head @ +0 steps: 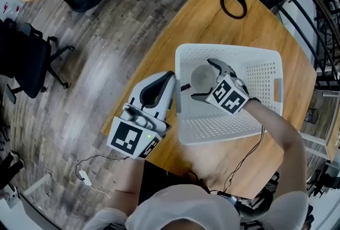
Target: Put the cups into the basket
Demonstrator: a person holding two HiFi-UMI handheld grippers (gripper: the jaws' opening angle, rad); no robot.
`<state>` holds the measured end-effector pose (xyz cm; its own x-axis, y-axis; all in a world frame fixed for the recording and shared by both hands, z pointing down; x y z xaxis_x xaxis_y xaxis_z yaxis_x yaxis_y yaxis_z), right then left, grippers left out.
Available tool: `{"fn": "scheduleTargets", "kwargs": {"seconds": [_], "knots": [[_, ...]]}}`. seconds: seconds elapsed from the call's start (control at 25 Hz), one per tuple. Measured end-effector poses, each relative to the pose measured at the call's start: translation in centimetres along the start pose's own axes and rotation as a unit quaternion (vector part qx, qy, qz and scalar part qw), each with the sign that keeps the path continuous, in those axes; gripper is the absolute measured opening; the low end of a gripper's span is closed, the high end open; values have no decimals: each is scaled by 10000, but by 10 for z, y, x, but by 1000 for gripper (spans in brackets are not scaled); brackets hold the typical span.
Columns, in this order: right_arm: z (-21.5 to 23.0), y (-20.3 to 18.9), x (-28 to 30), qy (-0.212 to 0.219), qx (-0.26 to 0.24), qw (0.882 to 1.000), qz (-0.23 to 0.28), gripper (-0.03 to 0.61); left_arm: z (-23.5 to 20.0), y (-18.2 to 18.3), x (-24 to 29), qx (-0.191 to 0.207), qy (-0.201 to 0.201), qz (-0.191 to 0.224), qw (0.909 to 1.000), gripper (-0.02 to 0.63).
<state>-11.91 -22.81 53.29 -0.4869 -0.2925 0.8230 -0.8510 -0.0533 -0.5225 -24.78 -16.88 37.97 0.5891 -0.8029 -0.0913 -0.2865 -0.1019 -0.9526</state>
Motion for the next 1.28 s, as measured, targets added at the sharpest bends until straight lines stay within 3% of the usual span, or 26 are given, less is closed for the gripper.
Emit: {"fn": "scheduleTargets", "kwargs": {"seconds": [0.48, 0.96, 1.28], "knots": [[0, -6, 0, -123, 44, 9999, 1, 561, 6, -4, 3, -49, -38, -1, 10000, 9], [0, 4, -28, -7, 102, 9999, -78, 563, 20, 16, 1, 205, -84, 55, 9997, 9], [13, 22, -84, -455, 361, 9979, 290, 561, 54, 41, 10, 381, -317, 196, 9986, 9]]}}
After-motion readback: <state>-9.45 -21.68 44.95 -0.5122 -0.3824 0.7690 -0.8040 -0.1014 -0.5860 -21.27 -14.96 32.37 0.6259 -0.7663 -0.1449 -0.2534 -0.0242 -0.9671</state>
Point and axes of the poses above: the fingertips, and each gripper's own axes: x forward along the fingers, z to its right, y out of its top, the point moved 4 cm from there along -x, backward along the fingers, and after that the axes turned 13 degrees about -y, right-handed, at the moved point
